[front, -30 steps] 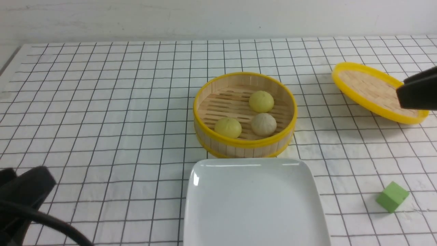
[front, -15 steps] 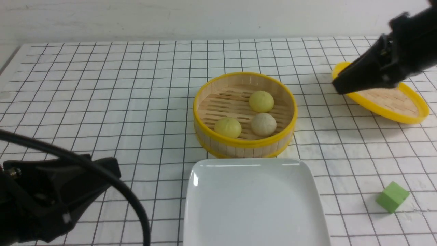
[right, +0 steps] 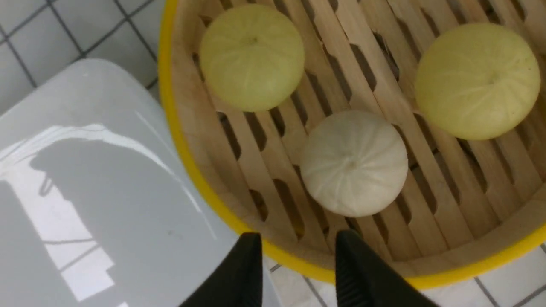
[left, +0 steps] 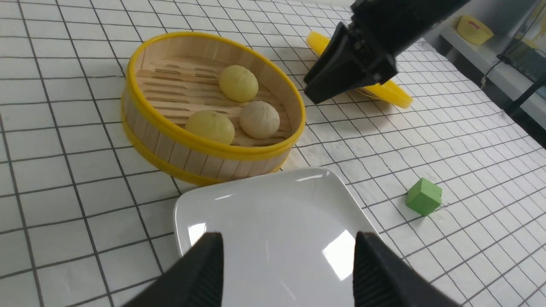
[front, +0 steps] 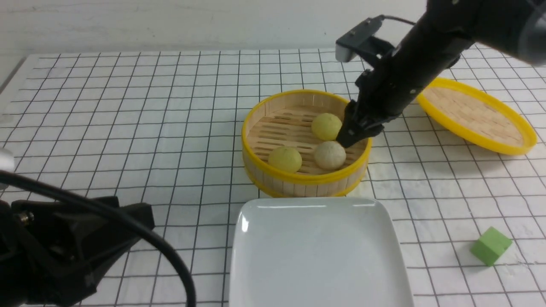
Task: Put the steamed buns into the plate on the white-black tablecloth.
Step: 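Reach toward a bun in the bamboo steamer with the right gripper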
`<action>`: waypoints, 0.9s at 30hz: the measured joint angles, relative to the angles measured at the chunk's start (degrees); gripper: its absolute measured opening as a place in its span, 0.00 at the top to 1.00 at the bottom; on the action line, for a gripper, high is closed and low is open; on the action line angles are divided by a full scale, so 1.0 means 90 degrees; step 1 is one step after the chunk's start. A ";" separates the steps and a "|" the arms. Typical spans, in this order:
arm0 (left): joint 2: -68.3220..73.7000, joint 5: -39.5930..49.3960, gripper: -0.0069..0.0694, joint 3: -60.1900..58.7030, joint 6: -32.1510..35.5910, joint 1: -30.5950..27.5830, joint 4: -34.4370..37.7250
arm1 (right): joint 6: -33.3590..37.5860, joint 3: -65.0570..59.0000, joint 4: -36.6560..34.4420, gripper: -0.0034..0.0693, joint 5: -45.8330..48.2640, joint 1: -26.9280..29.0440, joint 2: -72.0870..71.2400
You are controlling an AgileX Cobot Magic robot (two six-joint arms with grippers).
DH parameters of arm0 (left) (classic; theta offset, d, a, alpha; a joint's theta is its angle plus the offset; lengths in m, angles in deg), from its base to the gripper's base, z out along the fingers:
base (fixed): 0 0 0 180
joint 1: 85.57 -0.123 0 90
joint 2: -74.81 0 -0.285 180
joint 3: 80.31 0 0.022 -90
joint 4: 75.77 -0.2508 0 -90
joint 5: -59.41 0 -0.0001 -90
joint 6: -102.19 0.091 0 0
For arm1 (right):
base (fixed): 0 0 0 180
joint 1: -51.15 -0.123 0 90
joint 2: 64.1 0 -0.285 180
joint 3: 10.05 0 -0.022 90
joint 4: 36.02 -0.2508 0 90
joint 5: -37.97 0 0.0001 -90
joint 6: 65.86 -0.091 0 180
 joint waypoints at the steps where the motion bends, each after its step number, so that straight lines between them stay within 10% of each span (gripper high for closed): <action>1: 0.0000 0.0009 0.35 0.0000 0.0000 0.0000 -0.0048 | -0.0008 0.0063 0.0027 0.55 -0.0147 -0.0001 0.0159; 11: 0.0000 0.0019 0.35 0.0000 -0.0044 0.0000 -0.0254 | -0.0029 0.0255 0.0117 0.38 -0.0772 -0.0055 0.0434; 27: 0.0000 0.0000 0.35 0.0000 -0.0044 0.0000 -0.0424 | -0.0037 0.0262 0.0143 0.37 -0.0771 -0.0067 0.0820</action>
